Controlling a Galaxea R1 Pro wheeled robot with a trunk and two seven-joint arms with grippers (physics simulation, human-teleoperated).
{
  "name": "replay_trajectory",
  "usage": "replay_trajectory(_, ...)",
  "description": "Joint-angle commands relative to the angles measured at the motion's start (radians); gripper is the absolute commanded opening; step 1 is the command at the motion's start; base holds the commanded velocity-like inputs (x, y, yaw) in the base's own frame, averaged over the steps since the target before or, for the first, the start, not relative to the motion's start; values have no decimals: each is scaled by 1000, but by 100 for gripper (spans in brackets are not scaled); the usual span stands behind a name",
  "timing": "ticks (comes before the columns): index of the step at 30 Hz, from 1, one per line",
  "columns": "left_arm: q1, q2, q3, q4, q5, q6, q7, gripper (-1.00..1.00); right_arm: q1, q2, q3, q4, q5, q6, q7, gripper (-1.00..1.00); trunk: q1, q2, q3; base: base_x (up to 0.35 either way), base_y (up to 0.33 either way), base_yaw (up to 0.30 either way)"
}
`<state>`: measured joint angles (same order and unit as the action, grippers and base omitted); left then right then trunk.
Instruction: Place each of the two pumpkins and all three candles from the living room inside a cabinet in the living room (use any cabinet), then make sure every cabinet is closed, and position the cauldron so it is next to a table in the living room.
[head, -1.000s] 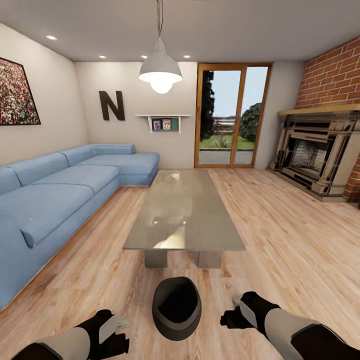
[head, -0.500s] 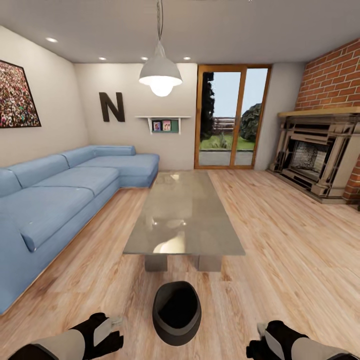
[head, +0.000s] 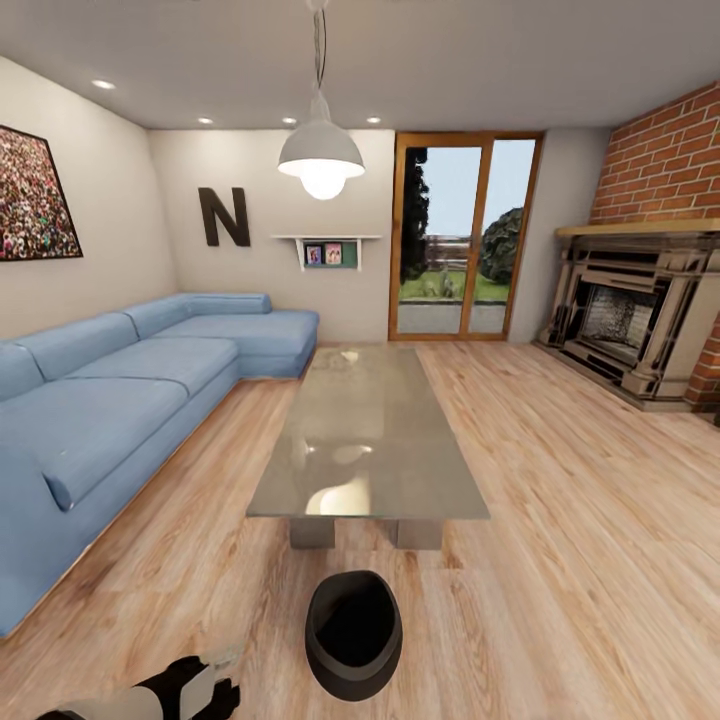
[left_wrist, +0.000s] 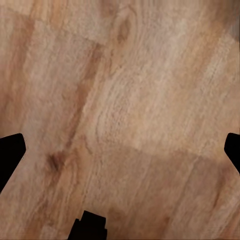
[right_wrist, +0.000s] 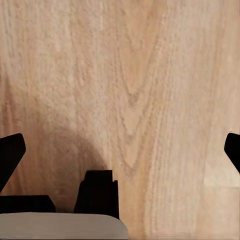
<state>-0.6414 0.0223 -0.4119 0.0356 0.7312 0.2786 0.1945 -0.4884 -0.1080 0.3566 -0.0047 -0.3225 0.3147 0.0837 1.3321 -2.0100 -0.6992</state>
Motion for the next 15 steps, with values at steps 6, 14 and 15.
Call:
replay_trajectory(6,34,-1,-8,7,25,-44,2,100,43,1,10,15,-9,-16,3,100,-23,42,18,0,0,0)
replay_trajectory(14,82,4,-8,7,27,-48,-2,100,52,3,10,18,-9,-17,2,100,-54,98,43,0,0,0)
replay_trajectory(15,88,5,-8,7,27,-48,-11,100,52,4,10,18,-9,-17,2,100,-58,105,46,0,0,0)
